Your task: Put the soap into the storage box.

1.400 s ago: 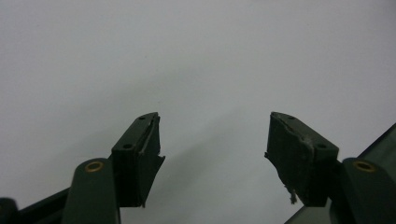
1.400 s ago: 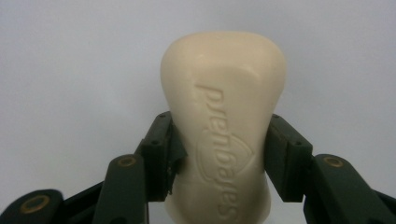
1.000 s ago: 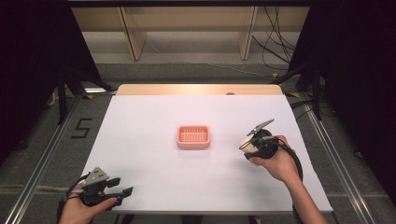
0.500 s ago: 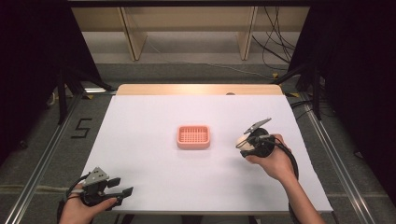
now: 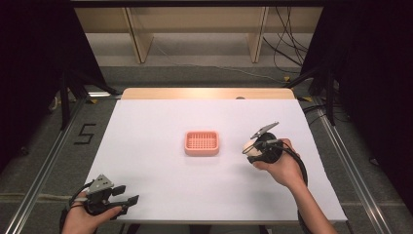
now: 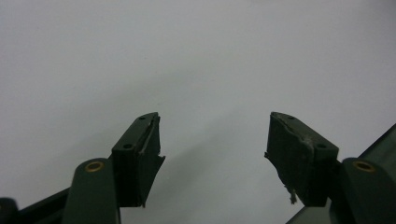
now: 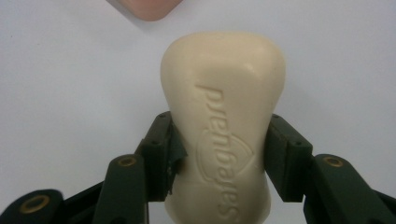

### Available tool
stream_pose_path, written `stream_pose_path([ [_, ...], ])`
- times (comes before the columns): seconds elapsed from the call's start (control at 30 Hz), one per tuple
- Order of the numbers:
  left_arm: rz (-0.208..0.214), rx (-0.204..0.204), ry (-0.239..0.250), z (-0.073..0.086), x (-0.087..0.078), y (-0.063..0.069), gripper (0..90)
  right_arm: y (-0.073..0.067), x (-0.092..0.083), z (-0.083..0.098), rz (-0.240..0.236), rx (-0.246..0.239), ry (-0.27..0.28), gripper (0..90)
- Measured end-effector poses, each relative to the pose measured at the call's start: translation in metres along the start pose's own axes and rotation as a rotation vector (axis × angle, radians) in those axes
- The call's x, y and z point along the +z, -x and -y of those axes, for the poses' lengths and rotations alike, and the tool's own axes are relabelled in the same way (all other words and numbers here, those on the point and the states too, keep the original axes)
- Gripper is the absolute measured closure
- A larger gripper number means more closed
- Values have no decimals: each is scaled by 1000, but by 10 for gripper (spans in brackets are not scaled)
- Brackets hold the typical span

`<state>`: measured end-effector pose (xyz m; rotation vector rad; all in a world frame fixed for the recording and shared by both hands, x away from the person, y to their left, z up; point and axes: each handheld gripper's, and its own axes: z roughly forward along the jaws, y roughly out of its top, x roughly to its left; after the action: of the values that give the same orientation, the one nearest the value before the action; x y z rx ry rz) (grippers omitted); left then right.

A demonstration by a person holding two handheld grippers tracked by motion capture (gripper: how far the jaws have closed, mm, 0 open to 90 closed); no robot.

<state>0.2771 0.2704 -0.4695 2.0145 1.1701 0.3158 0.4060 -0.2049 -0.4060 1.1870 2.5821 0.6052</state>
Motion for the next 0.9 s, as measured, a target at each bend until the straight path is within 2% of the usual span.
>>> stream_pose_path([
  [0.13,1,0,0,0,0,0,345,-2,0,-3,-4,4,1,505],
  [0.17,1,0,0,0,0,0,346,-1,2,-3,-2,-16,16,505],
  [0.37,2,0,-1,0,0,0,346,-3,1,-7,15,-4,9,505],
  [0.5,1,1,-1,0,0,0,346,-3,3,-8,8,-25,14,505],
  [0.53,1,1,-2,0,0,0,346,-5,2,-9,1,-4,11,505],
  [0.73,0,0,2,0,0,0,346,-5,3,-11,10,-19,14,505],
  [0.77,-2,-10,16,0,1,1,346,-6,4,-12,-1,-11,13,505],
  [0.9,-6,0,9,0,1,0,346,-6,4,-15,7,-22,14,504],
])
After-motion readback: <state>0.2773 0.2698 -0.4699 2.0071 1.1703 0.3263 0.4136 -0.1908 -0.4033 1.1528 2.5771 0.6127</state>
